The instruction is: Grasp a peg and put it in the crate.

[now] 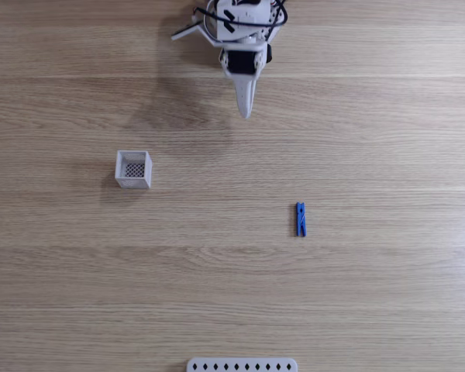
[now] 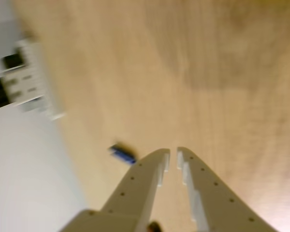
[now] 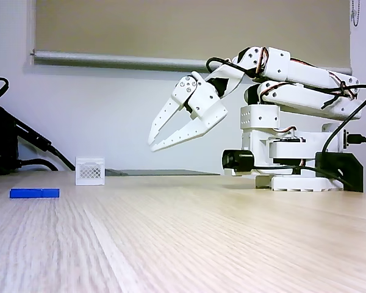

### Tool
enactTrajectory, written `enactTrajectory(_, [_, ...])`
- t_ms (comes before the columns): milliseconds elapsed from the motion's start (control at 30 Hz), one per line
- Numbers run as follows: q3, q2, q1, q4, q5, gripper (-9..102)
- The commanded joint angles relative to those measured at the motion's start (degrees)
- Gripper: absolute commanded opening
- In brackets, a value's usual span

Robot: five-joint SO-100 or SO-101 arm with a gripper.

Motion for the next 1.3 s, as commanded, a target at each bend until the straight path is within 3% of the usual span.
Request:
enactTrajectory(0, [-9.6, -12.4, -2.9, -0.6, -3.3, 0])
enactTrajectory(200, [-23.6, -36.9, -5.7, -0.5, -24.3, 0])
enactTrajectory(500, [-45.0, -63.1, -6.2, -0.3, -80.2, -1])
enactTrajectory(633, [-52.9, -70.5, -5.5, -0.3, -96.2, -1])
enactTrajectory(1067, [-86.9, -96.7, -10.7, 0.4, -97.2, 2])
enactTrajectory(1267, [-99.8, -106.3, -13.6, 0.1, -90.6, 17])
